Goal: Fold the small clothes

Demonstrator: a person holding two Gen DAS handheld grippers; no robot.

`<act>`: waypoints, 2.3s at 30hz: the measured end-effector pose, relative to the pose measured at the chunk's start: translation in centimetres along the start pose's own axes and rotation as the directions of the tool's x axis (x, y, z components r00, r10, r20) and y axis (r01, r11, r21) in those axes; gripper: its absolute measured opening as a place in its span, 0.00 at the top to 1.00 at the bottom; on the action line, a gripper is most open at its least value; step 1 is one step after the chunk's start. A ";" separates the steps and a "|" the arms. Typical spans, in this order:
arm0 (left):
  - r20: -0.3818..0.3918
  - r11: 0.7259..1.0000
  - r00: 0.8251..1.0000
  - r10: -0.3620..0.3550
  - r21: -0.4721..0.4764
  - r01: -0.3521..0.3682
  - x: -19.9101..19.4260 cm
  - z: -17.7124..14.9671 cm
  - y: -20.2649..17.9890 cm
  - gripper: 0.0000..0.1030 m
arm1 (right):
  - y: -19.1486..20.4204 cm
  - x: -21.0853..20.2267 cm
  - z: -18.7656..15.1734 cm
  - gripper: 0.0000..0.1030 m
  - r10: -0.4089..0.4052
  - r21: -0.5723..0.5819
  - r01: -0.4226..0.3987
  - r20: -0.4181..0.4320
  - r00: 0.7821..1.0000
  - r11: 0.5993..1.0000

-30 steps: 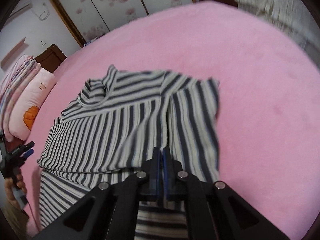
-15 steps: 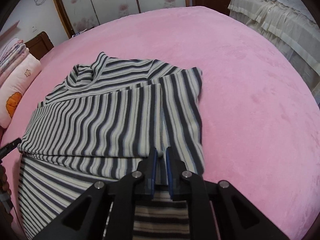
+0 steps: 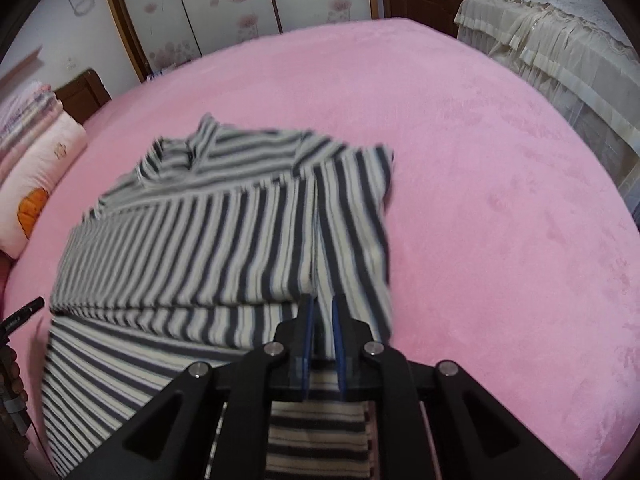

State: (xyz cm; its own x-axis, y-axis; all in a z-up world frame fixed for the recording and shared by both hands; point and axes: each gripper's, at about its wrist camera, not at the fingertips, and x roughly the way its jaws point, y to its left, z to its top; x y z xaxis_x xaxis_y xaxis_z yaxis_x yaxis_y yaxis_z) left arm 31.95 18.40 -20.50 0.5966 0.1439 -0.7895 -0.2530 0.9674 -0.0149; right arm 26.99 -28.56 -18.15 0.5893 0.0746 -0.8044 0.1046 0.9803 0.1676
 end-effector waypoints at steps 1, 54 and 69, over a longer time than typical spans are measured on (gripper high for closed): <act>0.008 1.000 1.000 -0.014 -0.009 0.014 -0.1 0.9 -0.4 0.38 | -0.1 -0.3 0.6 0.91 0.014 0.006 -0.014 0.016 1.000 1.000; 0.234 0.954 0.939 -0.252 0.223 0.200 -25.9 0.0 -9.7 0.01 | 8.9 -21.9 0.1 0.57 0.101 -0.126 -0.069 0.265 0.959 0.990; 0.330 0.940 0.889 -0.318 0.229 0.252 -36.4 -11.8 -6.5 0.01 | 8.8 -31.8 -11.7 0.48 0.185 -0.191 -0.116 0.402 0.897 0.975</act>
State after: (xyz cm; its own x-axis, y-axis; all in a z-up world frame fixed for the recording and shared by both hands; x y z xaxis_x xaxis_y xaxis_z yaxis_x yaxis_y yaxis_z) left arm 2.91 4.43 1.15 0.8620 -0.1111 -0.4947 0.0867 0.9936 -0.0720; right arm -0.16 -20.22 2.26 0.8699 0.1751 -0.4610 -0.1195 0.9818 0.1475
